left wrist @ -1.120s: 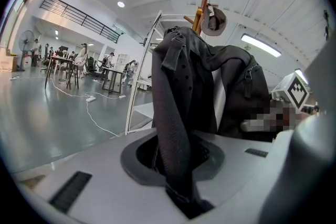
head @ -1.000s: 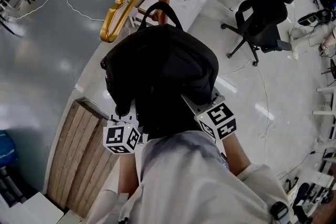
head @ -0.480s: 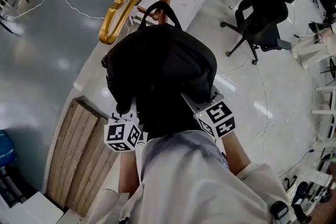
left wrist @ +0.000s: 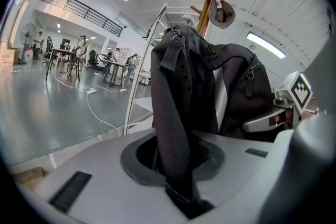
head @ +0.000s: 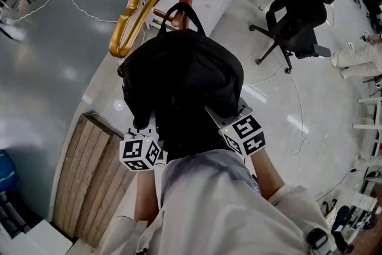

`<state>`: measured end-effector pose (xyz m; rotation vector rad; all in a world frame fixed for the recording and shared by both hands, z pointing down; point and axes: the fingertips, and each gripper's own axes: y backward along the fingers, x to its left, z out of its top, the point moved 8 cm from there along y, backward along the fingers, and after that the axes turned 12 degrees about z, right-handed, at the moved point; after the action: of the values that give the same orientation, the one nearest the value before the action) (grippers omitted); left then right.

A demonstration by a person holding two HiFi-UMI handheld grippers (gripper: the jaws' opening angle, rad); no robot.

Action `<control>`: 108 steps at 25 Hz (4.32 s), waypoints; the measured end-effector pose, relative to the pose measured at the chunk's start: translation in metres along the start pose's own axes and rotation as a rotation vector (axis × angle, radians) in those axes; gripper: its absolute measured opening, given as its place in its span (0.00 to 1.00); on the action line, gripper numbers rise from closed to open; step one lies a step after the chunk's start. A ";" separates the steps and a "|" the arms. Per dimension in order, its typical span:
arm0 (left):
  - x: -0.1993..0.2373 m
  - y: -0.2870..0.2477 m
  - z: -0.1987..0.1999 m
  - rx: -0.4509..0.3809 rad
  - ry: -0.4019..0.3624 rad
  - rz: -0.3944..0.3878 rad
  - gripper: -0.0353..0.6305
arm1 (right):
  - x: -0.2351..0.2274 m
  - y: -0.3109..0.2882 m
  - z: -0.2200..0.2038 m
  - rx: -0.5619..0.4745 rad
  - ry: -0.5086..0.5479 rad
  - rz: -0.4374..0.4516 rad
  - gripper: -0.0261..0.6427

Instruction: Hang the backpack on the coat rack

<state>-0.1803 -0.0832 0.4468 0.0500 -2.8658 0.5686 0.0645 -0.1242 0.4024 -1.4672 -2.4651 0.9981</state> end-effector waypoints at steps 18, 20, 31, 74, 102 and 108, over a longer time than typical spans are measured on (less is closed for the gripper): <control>0.006 -0.027 -0.014 0.057 0.015 0.015 0.14 | -0.020 -0.022 -0.008 0.031 -0.053 -0.003 0.25; 0.007 -0.031 -0.014 0.062 0.014 0.015 0.14 | -0.022 -0.026 -0.008 0.034 -0.058 -0.005 0.25; 0.016 -0.049 -0.020 0.086 0.002 0.008 0.14 | -0.032 -0.041 -0.015 0.037 -0.095 -0.010 0.25; 0.034 -0.131 -0.040 0.169 -0.017 0.003 0.14 | -0.082 -0.096 -0.036 0.005 -0.170 -0.052 0.28; 0.037 -0.164 -0.041 0.164 -0.020 0.028 0.15 | -0.111 -0.119 -0.038 -0.019 -0.075 -0.097 0.44; 0.037 -0.169 -0.040 0.158 -0.075 0.044 0.17 | -0.116 -0.121 -0.037 -0.012 -0.078 -0.110 0.47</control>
<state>-0.1958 -0.2241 0.5541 0.0350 -2.8943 0.8174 0.0502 -0.2399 0.5286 -1.3037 -2.5778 1.0407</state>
